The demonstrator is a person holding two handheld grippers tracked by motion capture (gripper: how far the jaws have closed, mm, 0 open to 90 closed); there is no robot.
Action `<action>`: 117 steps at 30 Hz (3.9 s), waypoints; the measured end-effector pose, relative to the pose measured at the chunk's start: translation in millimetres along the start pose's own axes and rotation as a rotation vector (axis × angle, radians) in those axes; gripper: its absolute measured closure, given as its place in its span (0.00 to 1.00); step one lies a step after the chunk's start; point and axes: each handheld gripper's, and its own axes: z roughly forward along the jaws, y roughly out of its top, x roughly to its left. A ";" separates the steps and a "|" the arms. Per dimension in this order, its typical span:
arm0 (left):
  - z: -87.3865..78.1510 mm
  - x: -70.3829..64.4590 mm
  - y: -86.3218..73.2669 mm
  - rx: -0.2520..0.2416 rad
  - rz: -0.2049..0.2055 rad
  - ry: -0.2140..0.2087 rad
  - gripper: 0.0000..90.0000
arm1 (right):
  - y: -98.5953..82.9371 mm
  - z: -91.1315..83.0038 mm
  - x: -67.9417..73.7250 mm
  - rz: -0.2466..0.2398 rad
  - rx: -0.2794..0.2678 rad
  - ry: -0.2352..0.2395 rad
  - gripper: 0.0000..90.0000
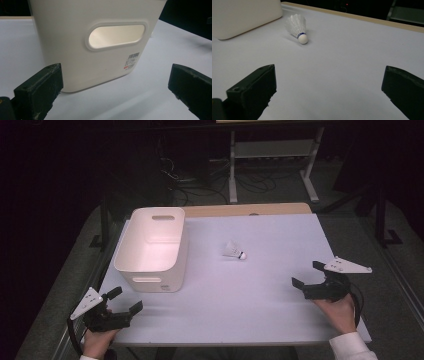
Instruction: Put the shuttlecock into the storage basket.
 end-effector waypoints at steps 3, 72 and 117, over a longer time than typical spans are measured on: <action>0.4 -0.4 0.0 -0.003 -0.003 -0.002 0.00 | -0.2 1.2 0.1 -0.007 0.004 0.003 0.00; 0.0 -0.5 -0.6 -0.012 -0.024 -0.007 0.00 | 68.6 45.8 17.9 -0.099 0.187 0.143 0.00; -0.8 -2.0 -0.2 -0.018 -0.029 -0.016 0.00 | 108.7 90.0 26.5 -0.163 0.285 0.202 0.00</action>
